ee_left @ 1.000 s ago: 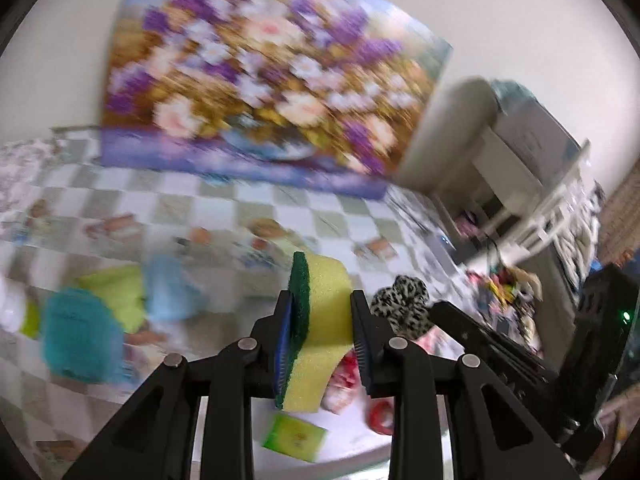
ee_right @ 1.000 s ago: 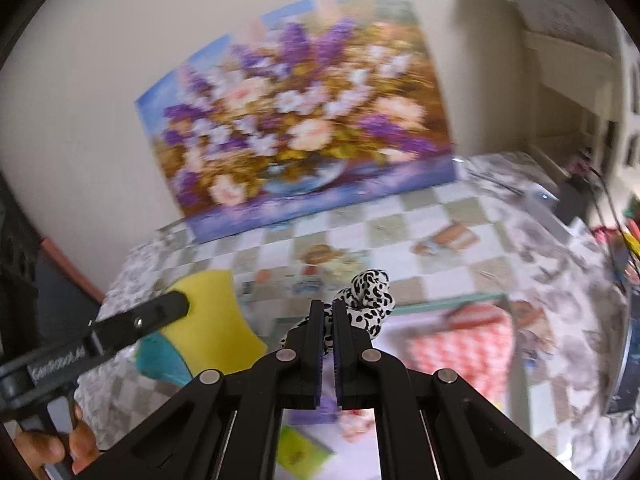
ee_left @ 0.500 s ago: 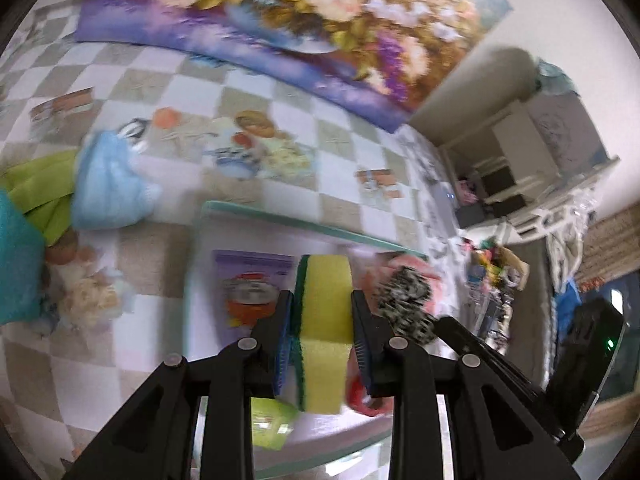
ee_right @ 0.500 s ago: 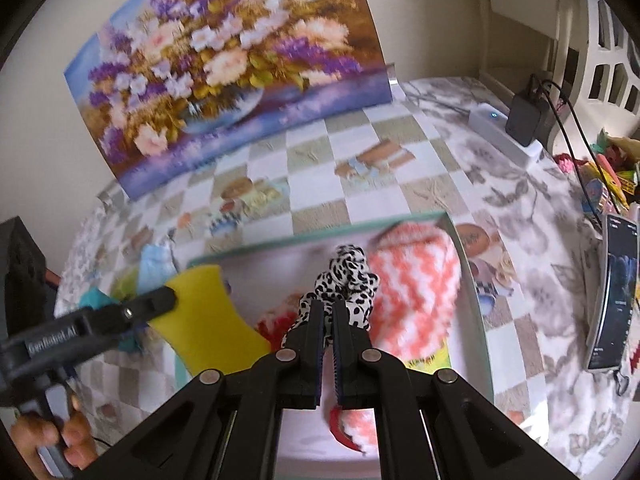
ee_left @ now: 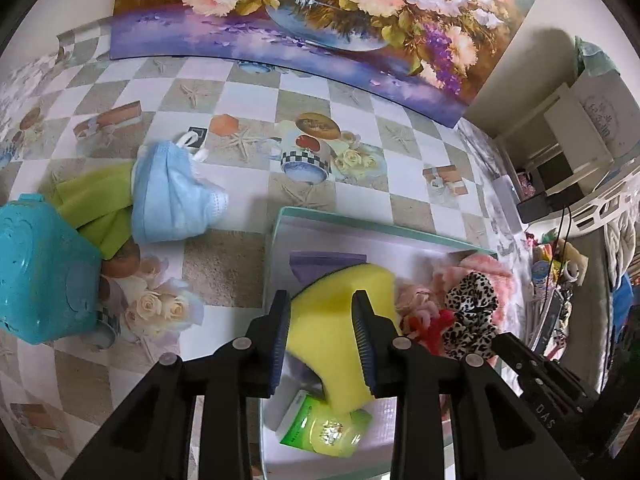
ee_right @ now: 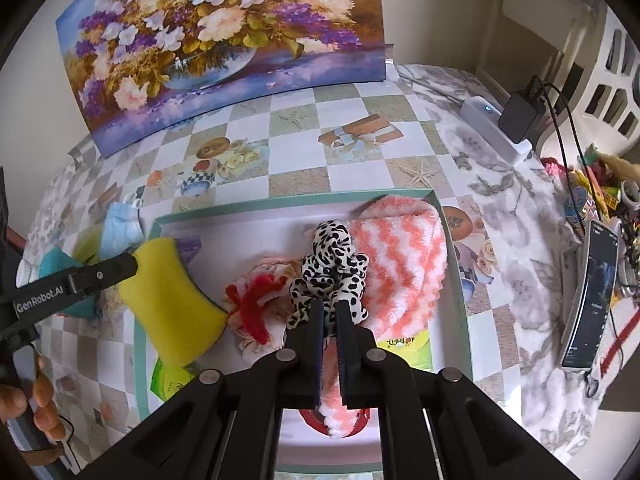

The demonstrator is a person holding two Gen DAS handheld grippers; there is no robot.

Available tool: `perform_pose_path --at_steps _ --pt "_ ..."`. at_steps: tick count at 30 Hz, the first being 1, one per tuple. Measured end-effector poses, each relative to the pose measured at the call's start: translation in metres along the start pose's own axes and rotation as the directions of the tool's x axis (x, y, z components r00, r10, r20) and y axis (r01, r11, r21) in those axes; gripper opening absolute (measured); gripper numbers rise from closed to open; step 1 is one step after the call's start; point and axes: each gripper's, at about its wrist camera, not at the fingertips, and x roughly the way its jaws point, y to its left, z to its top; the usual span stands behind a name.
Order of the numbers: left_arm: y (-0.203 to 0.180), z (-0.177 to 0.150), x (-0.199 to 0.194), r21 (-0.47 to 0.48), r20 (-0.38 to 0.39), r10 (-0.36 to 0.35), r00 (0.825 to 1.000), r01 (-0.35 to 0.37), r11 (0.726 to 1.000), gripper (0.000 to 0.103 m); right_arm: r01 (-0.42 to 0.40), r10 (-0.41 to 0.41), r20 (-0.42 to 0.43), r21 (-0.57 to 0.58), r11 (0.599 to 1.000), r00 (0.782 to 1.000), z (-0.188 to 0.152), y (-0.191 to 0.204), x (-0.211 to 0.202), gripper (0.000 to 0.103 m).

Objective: Organize soft objects
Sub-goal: 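Open right tool releasing scrunchie while left tool releases sponge in tray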

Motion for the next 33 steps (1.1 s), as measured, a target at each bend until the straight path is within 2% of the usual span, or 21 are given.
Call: perform_pose_path --at_steps 5,6,8,13,17,19,24,29,31,33 --pt "0.001 0.001 -0.011 0.01 0.034 0.025 0.999 -0.026 1.0 0.045 0.022 -0.022 0.014 -0.014 1.0 1.0 0.001 0.005 -0.002 0.01" --pt "0.001 0.002 -0.014 0.009 0.04 0.033 0.999 -0.033 0.999 0.048 0.024 -0.024 0.017 -0.015 1.0 1.0 0.001 0.005 -0.003 0.015" --pt "0.003 0.004 -0.019 0.008 0.055 0.055 0.997 -0.055 0.998 0.062 0.026 -0.026 0.026 -0.018 0.999 0.999 0.001 0.007 -0.005 0.026" --pt "0.009 0.008 -0.035 0.017 0.104 0.154 0.983 -0.156 0.988 0.073 0.034 -0.033 0.062 -0.02 0.999 0.998 0.003 0.012 -0.012 0.059" --pt "0.016 0.009 -0.046 0.013 0.144 0.214 0.966 -0.218 0.976 0.083 0.026 -0.024 0.072 -0.031 0.999 0.997 0.005 0.018 -0.014 0.064" --pt "0.02 0.01 -0.051 0.007 0.166 0.248 0.954 -0.253 0.967 0.088 0.028 -0.025 0.069 -0.042 0.999 0.997 0.004 0.022 -0.013 0.07" --pt "0.03 0.011 -0.059 -0.012 0.202 0.311 0.929 -0.316 0.949 0.089 0.049 -0.045 0.06 -0.059 0.997 0.997 0.004 0.028 -0.008 0.077" --pt "0.037 0.013 -0.062 -0.02 0.207 0.329 0.921 -0.333 0.943 0.093 0.049 -0.046 0.07 -0.04 0.998 0.996 0.005 0.029 -0.008 0.088" --pt "0.04 0.015 -0.063 -0.026 0.208 0.327 0.922 -0.329 0.944 0.093 0.05 -0.047 0.087 -0.036 0.998 0.995 0.007 0.03 -0.009 0.101" --pt "0.045 0.016 -0.066 -0.03 0.211 0.324 0.922 -0.325 0.945 0.093 0.054 -0.049 0.111 -0.036 0.998 0.993 0.008 0.033 -0.011 0.103"
